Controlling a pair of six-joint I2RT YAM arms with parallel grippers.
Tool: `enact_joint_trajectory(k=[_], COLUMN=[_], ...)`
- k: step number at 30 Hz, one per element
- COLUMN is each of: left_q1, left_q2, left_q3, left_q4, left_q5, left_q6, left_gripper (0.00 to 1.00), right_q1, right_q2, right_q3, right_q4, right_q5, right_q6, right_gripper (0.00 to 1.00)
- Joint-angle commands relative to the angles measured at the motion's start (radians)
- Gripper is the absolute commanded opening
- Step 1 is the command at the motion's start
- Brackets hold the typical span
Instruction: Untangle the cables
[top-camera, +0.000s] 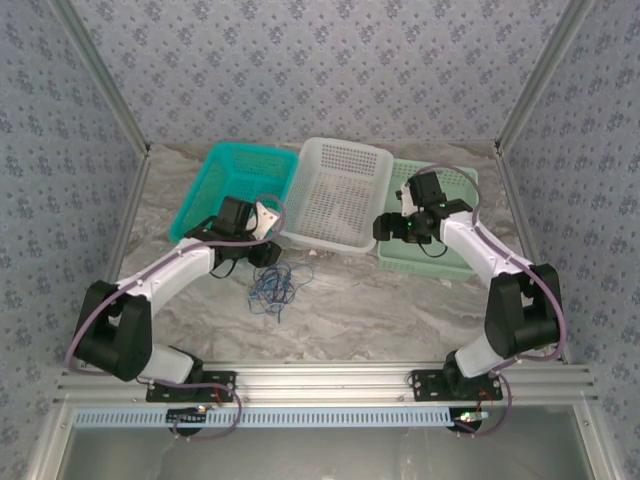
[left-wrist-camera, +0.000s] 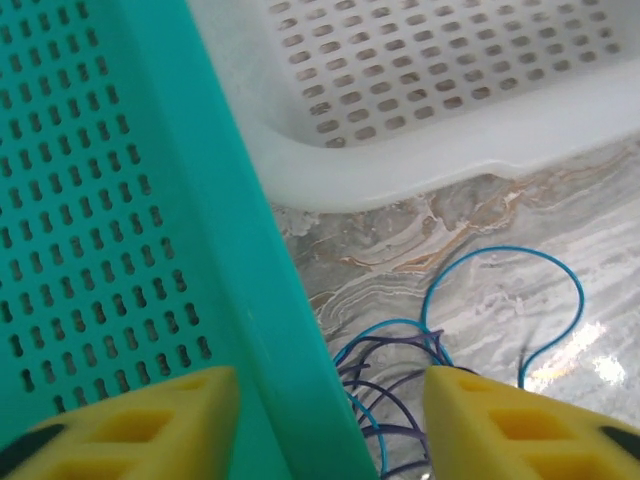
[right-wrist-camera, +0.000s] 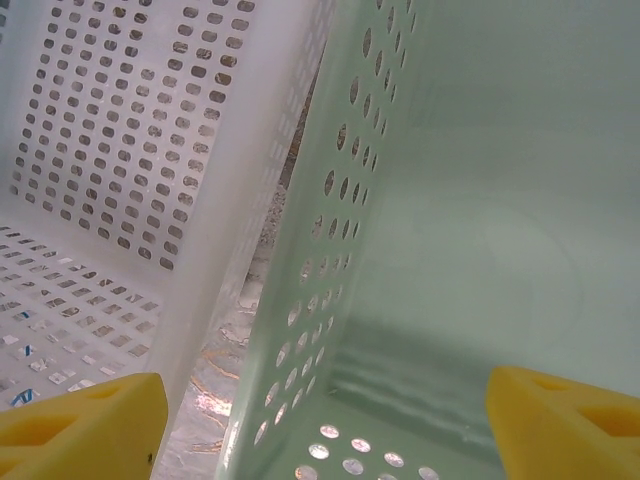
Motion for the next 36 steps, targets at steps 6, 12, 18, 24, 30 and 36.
enact_joint_trajectory(k=[6, 12, 18, 24, 30, 36], left_q1=[-0.009, -0.007, -0.007, -0.023, -0.046, -0.063], left_q2=[0.078, 0.101, 0.139, 0.172, 0.206, 0.211], left_q3=[0.101, 0.129, 0.171, 0.218, 0.264, 0.286], left_q4=[-0.047, -0.061, -0.104, -0.144, -0.163, -0.169], left_q5=[-0.123, -0.215, -0.275, -0.241, -0.224, -0.21], left_q6=[-0.063, -0.137, -0.238, -0.288, -0.305, -0.321], left_gripper=[0.1, 0.02, 0.02, 0.06, 0.16, 0.24], right_q1=[-0.004, -0.005, 0.02, 0.046, 0.046, 0.007], right_q2=[-0.051, -0.088, -0.124, -0.135, -0.137, -0.137], right_q3=[-0.027, -0.054, -0.109, -0.152, -0.171, -0.165], right_q4=[-0.031, -0.044, -0.045, -0.075, -0.075, -0.132], right_q5=[0.028, 0.021, -0.001, 0.028, 0.046, 0.088], right_q6=[0.004, -0.02, -0.003, -0.012, -0.066, -0.156], right_gripper=[0.86, 0.86, 0.85, 0.84, 0.85, 0.82])
